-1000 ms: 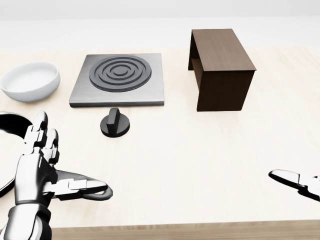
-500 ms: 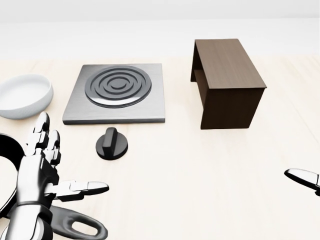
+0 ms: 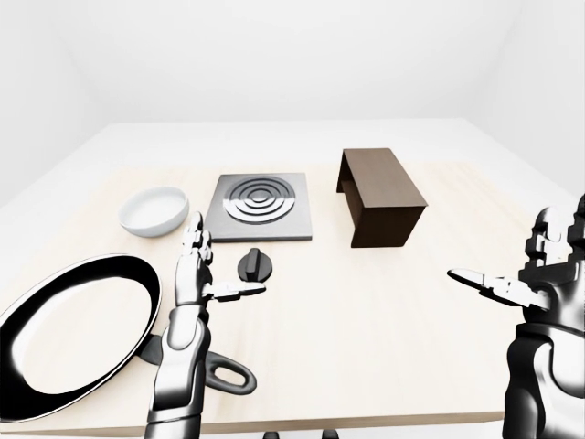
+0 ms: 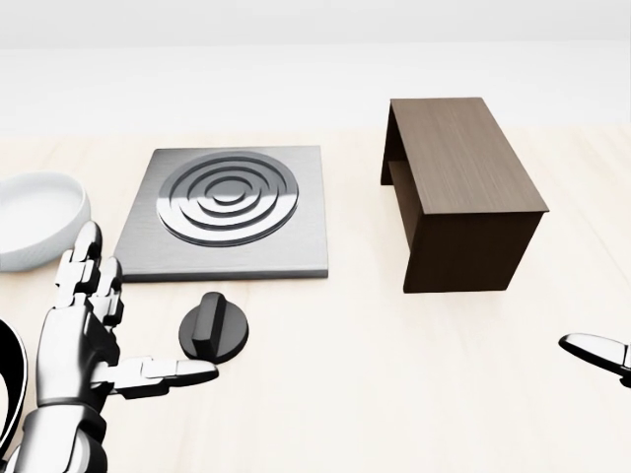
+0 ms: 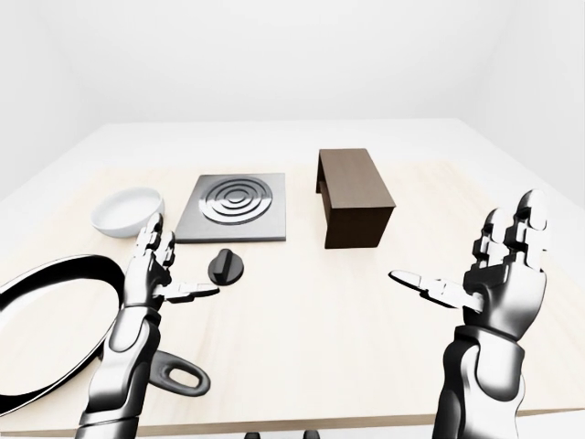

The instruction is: Turn on the stove.

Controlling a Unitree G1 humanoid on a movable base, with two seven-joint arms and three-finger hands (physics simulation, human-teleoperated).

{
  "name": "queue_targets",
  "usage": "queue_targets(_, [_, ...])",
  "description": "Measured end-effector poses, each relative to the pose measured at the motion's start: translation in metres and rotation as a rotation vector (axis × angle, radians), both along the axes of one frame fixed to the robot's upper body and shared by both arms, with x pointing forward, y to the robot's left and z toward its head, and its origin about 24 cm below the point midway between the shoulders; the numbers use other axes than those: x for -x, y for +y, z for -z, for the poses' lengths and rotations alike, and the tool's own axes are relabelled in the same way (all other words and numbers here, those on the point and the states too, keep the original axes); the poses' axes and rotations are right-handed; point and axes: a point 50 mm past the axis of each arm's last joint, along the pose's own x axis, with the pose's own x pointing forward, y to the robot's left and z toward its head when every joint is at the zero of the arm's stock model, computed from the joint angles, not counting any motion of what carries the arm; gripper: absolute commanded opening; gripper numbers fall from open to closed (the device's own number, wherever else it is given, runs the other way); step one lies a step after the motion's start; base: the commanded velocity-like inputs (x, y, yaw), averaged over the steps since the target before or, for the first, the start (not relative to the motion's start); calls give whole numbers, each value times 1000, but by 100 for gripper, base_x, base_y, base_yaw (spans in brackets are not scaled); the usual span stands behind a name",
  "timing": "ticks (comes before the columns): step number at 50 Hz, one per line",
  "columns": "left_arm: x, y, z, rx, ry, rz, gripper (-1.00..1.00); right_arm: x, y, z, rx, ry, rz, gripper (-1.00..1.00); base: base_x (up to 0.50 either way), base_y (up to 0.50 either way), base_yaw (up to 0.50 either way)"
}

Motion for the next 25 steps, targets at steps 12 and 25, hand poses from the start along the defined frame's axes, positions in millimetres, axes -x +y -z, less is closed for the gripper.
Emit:
queue_targets(12, [2, -3, 3, -3, 9, 11, 100, 1, 2, 1, 4, 4, -9, 100, 6, 0, 0])
queue_targets(25, [5, -14, 13, -7, 31, 46, 100, 0, 4, 2, 3, 9, -23, 100, 0, 0, 0])
